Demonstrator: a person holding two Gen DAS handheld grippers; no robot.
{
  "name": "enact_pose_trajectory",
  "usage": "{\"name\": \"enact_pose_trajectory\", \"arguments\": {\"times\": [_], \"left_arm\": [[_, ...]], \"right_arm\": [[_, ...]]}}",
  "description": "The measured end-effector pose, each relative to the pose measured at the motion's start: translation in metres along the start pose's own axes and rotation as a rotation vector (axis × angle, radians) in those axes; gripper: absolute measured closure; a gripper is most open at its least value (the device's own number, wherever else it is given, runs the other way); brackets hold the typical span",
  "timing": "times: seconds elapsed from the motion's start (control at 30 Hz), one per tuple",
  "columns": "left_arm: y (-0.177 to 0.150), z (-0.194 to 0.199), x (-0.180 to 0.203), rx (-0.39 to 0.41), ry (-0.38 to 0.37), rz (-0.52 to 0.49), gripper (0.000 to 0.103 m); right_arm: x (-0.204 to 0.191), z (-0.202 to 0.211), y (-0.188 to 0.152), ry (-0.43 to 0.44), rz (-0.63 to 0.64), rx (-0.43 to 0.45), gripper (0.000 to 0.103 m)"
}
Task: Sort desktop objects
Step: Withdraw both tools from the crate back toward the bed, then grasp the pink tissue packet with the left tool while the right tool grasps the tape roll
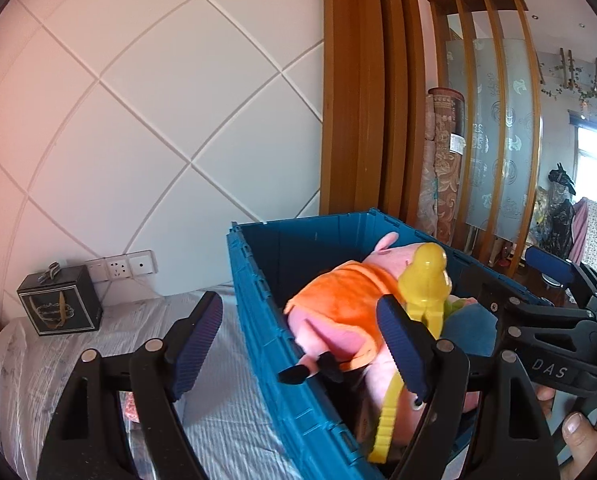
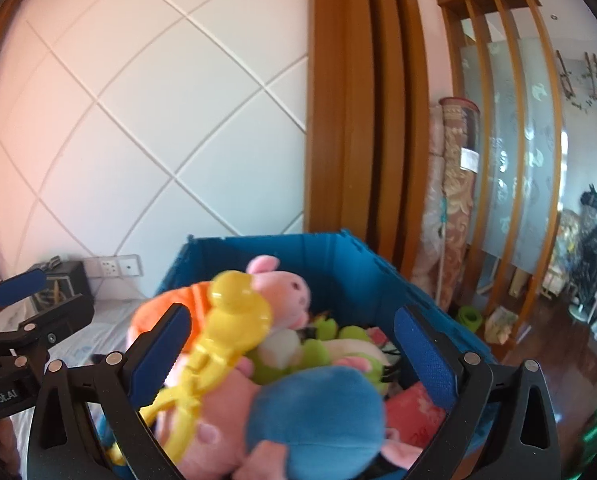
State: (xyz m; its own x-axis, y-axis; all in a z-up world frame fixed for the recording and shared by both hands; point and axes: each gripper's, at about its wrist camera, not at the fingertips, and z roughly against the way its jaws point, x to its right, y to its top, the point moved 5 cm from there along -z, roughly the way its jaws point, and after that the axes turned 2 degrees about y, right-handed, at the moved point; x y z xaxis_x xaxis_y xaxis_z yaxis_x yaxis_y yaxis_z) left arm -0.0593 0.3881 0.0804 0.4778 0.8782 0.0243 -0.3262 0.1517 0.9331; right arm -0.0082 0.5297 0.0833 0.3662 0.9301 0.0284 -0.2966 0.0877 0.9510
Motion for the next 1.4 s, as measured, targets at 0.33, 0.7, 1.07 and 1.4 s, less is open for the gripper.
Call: {"name": "enact_pose_trajectory", "arguments": {"times": [0.33, 0.7, 1.07, 1.4], "left_arm": [[-0.04, 0.019, -0.115, -0.046, 0.193, 0.063, 0.024], [-0.116, 0.009, -0.227, -0.245, 0.341, 0.149, 0.024], [-0.18, -0.048, -0.298, -0.425, 0.375, 0.237, 0.024], [-0.256, -0.149, -0.314, -0.68, 0.297, 0.263, 0.024]], "right_arm": [[-0.099, -0.002, -0.002, 0.184, 0.03, 0.009, 0.0], [-0.22, -0.035, -0.036, 0.373, 0.094, -0.07, 0.0], [-0.3, -0.131, -0.112, 0.424, 0.167, -0.331, 0.0], [-0.307, -0.253, -0.203, 0.332, 0.195, -0.613, 0.0]]}}
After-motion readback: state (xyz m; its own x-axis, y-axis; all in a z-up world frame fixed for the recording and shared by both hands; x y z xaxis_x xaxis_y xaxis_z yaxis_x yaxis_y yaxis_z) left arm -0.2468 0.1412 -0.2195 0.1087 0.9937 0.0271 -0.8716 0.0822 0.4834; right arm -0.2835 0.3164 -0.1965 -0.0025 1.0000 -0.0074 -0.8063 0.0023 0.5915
